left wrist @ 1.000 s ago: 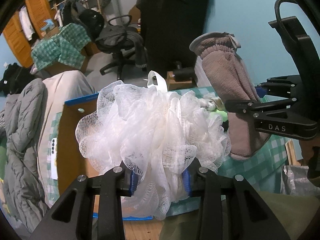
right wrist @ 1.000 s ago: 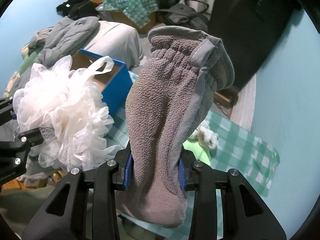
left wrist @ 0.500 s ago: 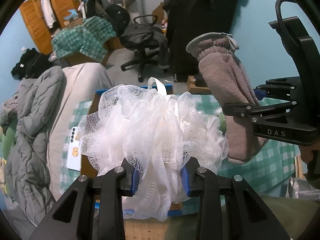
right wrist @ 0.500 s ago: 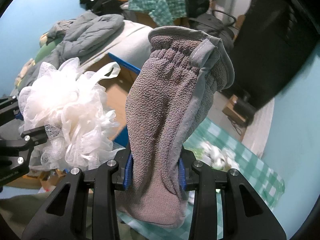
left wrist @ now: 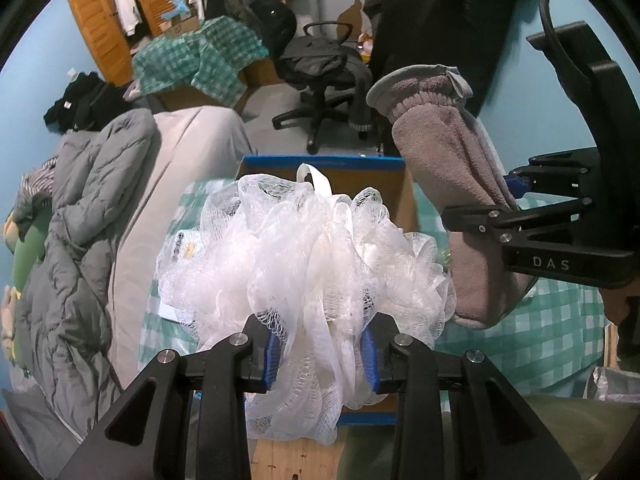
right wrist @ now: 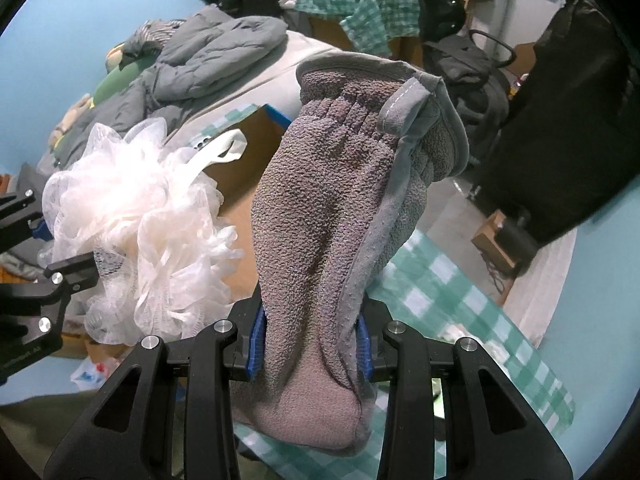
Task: Organize soft objects
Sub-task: 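Lower the puff into the box and open the left gripper while the right releases the mitt there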
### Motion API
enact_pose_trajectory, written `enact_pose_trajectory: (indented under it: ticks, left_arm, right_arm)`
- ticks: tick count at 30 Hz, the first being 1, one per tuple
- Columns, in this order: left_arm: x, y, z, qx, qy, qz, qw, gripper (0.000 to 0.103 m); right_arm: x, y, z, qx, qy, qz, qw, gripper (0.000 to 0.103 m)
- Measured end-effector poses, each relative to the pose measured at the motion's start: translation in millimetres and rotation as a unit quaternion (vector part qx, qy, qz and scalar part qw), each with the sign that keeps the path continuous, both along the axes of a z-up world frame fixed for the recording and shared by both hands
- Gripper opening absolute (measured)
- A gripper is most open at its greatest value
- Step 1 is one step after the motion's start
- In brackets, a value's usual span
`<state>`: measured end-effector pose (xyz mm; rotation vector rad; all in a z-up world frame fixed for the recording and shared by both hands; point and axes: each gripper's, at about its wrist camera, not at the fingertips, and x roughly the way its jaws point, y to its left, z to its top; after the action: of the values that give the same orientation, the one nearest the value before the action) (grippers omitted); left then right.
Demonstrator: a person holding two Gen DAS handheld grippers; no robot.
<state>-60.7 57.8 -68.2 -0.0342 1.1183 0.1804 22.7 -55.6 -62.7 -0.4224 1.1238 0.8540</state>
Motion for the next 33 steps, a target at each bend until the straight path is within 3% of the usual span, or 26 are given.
enact_pose_trajectory:
  ticks: [17,19,23,27,33]
  left_arm:
    - [11.8,46.7,-55.1,-0.034,0.046,0.036,0.9977,0.033]
    - [14.6,50.4,-59.3,-0.031,0.050,0.042,0.9974,0.038]
    - [16.9,54.4,-61.9,-0.027,0.054,0.055,0.9967,0.046]
    - [15.7,57.5,-56.0,-0.003,0.042,0.071,0.9965,0.075]
    - [13.7,58.5,-44.6,0.003,0.043,0.078,0.9960,0.075]
  right_arm:
    - [8.3,66.9,-40.2,-0.042,0.026,0.054,0.997,0.035]
    - [9.5,72.3,-43.4,-0.046,0.027,0.059,0.997,0.036]
    - [11.5,78.8,-45.8,-0.056,0.028,0.067,0.996,0.054]
    - [10.0,81.0,-39.0,-0.064,-0.003,0.068,0.996,0.072]
    - [17.6,69.0,-21.0,-0.044,-0.019,0.051,0.998,0.075]
